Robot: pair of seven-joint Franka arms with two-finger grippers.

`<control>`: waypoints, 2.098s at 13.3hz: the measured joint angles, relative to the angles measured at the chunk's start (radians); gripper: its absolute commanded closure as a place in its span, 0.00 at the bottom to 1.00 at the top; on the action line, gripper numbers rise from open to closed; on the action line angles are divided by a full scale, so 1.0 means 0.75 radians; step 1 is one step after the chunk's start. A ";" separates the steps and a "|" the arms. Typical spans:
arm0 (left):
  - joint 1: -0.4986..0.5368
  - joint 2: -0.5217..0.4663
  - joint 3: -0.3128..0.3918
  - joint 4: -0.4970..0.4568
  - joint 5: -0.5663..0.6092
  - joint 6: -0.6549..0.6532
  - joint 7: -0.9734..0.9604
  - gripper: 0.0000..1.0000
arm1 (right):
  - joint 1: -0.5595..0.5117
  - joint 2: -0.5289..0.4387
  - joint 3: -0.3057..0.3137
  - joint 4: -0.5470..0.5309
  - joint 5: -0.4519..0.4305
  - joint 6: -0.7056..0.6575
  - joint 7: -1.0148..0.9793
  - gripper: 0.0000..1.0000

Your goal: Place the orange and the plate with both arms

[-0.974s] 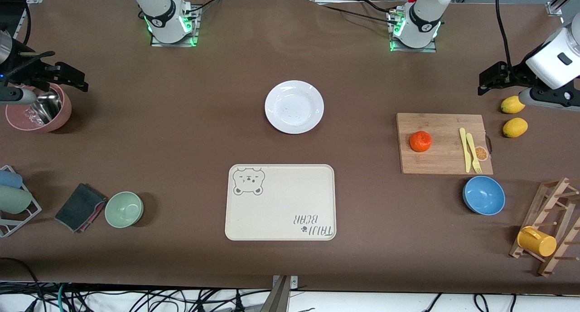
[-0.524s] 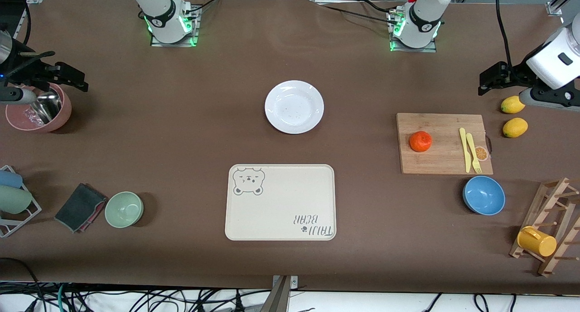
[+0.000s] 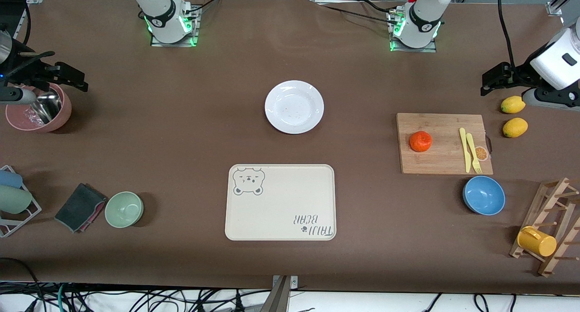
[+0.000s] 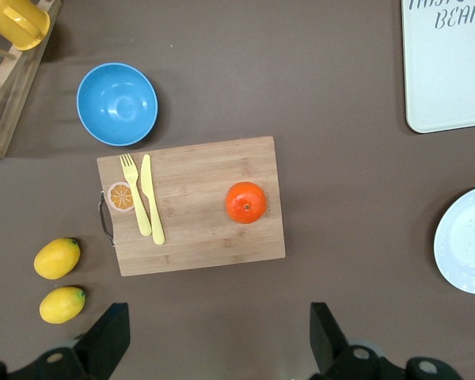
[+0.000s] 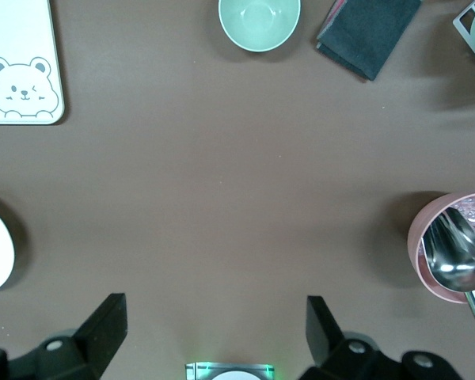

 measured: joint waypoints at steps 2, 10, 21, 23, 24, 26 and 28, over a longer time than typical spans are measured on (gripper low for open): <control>0.000 0.000 0.001 0.000 0.000 0.000 0.000 0.00 | 0.000 0.000 0.000 0.000 0.000 0.000 0.000 0.00; -0.006 0.000 -0.006 0.000 0.000 0.000 0.000 0.00 | 0.000 0.000 -0.001 0.000 0.000 -0.002 0.000 0.00; -0.029 0.214 -0.006 -0.234 0.000 0.266 0.001 0.00 | 0.000 0.000 -0.001 0.000 0.000 -0.009 0.001 0.00; -0.037 0.252 -0.005 -0.373 0.000 0.429 0.001 0.00 | 0.000 0.000 -0.001 0.000 0.000 -0.009 0.001 0.00; -0.044 0.264 -0.005 -0.418 0.000 0.495 0.001 0.00 | 0.000 0.000 -0.001 0.000 0.000 -0.009 0.001 0.00; -0.065 0.275 -0.006 -0.516 0.000 0.640 -0.013 0.00 | 0.000 0.000 -0.001 0.000 0.000 -0.010 0.001 0.00; -0.090 0.276 -0.006 -0.636 0.000 0.771 -0.087 0.00 | 0.000 0.000 -0.001 0.000 0.000 -0.010 0.001 0.00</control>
